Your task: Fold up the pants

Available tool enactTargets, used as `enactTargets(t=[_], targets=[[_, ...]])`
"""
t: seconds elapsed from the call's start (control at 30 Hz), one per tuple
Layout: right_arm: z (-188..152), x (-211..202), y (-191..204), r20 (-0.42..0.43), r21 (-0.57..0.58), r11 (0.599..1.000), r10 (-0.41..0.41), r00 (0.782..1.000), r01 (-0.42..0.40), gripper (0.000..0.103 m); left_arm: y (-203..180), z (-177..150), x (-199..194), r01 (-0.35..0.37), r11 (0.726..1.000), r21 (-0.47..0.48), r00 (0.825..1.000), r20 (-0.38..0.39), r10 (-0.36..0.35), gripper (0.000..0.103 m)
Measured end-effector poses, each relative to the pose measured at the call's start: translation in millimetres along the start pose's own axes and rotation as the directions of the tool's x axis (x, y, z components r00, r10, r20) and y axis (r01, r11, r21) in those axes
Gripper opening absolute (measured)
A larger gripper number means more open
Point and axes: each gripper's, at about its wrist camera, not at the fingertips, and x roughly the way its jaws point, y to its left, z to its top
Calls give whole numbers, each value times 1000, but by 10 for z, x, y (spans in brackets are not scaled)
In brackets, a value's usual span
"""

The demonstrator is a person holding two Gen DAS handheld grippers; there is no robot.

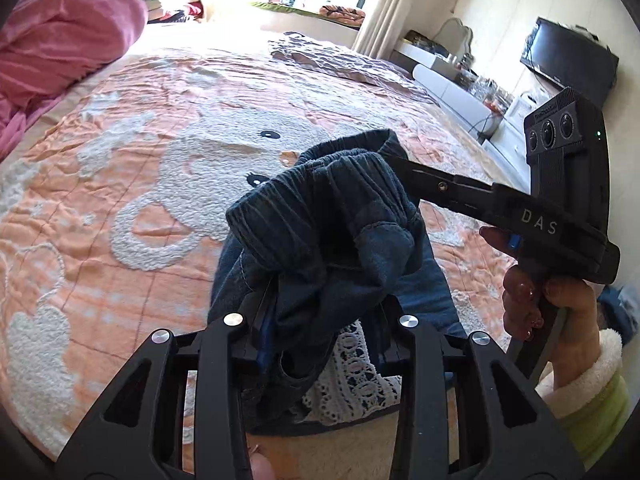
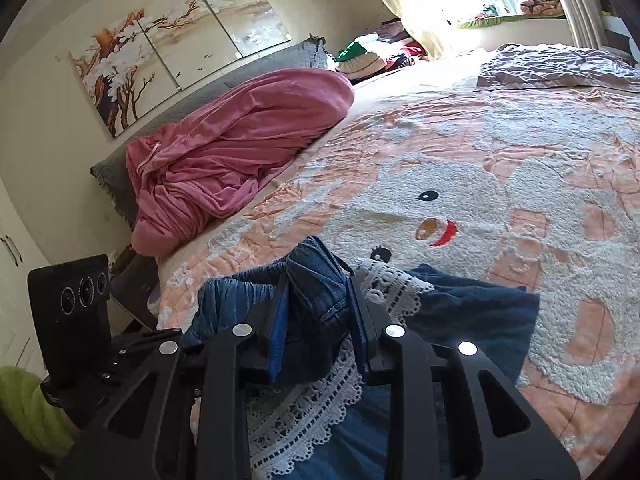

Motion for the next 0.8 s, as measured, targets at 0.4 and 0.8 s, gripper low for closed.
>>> enactTargets(t=[0.4, 0.8], targets=[[-247, -325, -346, -5, 159, 987, -21, 1000, 21, 75, -597, -307, 114, 65, 967, 247, 998, 11, -70, 57], [-380, -55, -251, -137, 169, 982, -59, 989, 82, 78, -586, -555, -10, 177, 946, 271, 984, -72, -163, 68]])
